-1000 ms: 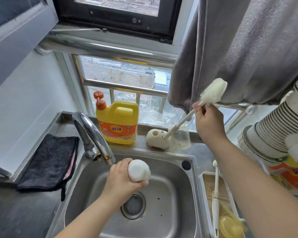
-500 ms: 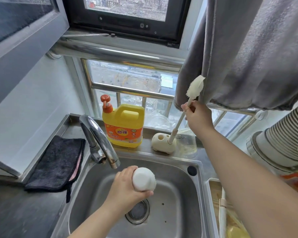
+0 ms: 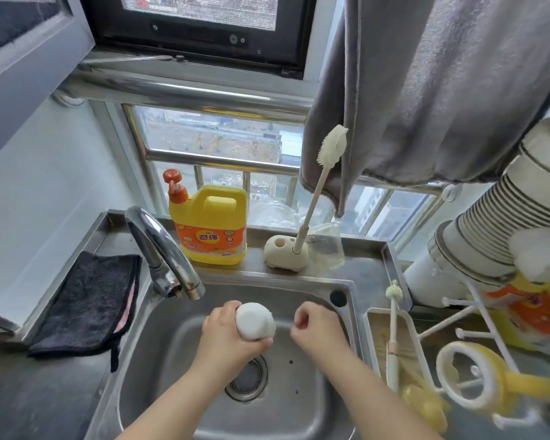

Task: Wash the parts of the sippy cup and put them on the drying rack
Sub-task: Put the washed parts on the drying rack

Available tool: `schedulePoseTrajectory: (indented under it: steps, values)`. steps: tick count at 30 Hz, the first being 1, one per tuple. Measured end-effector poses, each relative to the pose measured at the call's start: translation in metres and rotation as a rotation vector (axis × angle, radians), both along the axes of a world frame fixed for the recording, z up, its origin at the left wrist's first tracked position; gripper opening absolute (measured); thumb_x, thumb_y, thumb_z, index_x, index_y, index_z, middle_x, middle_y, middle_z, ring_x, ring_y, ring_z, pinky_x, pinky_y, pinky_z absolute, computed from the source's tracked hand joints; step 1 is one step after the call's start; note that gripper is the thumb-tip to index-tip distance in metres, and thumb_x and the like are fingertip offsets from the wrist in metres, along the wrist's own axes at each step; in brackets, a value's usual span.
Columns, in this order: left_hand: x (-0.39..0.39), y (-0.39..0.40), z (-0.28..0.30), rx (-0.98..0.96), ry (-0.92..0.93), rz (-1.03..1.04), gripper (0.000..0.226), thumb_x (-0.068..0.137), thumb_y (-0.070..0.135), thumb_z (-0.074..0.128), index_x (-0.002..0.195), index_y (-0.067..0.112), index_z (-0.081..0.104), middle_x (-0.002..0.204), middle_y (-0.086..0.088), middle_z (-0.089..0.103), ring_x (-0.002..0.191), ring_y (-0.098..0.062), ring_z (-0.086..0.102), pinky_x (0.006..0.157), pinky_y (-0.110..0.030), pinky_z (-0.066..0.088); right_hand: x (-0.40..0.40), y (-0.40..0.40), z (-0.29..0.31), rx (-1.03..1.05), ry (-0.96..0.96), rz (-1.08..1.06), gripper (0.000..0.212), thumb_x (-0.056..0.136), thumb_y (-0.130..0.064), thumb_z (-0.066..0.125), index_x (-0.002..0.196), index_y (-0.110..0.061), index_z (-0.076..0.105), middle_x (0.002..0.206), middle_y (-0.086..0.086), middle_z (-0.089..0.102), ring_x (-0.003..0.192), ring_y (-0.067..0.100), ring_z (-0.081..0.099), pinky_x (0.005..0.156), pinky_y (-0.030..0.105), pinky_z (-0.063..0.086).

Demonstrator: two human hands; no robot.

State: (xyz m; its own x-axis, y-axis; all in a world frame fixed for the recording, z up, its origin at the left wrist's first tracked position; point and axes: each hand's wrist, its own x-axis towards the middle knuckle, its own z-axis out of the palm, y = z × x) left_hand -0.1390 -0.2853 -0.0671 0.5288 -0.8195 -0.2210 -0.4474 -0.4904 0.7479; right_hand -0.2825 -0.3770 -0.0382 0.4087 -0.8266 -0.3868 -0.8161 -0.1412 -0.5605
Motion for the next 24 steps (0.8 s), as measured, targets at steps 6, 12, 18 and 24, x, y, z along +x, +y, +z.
schedulePoseTrajectory:
  steps: [6,12,18,24]
  values:
    - [-0.011,0.0,-0.014,0.063,-0.04,-0.089,0.072,0.057,0.047,0.083,0.115,0.021,0.049,0.104,0.003,0.048,0.109,-0.02,0.045,0.089,-0.03,0.037,-0.032,0.039,-0.021,0.162,0.049,0.048,0.041,0.083,-0.012,0.056,0.123,-0.019,0.048,0.13,0.001,0.045,0.111,0.011,0.05,0.084,0.019,0.042]
    - [-0.04,-0.005,0.0,0.024,-0.059,-0.176,0.086,0.038,0.069,0.061,0.113,0.028,0.05,0.101,0.008,0.052,0.104,-0.018,0.049,0.091,-0.036,0.041,-0.053,0.047,0.0,0.089,-0.025,-0.051,0.039,0.084,-0.009,0.053,0.121,-0.022,0.055,0.123,-0.006,0.057,0.108,0.013,0.055,0.089,0.022,0.043]
    - [-0.075,-0.004,0.011,-0.092,0.012,-0.232,0.096,0.041,0.067,0.064,0.126,0.023,0.05,0.106,0.006,0.052,0.109,-0.02,0.047,0.092,-0.034,0.039,-0.078,0.066,0.009,0.192,-0.119,-0.119,0.075,0.088,-0.015,0.052,0.151,-0.031,0.015,0.147,-0.003,0.039,0.129,0.013,0.043,0.106,0.028,0.037]
    - [-0.106,-0.03,0.048,-0.23,0.142,-0.295,0.066,0.054,0.045,0.086,0.109,0.027,0.054,0.099,0.008,0.057,0.098,-0.015,0.054,0.079,-0.028,0.041,-0.104,0.066,0.05,-0.021,-0.291,-0.288,0.059,0.09,-0.013,0.049,0.143,-0.034,0.035,0.117,-0.012,0.059,0.103,0.007,0.059,0.096,0.025,0.047]
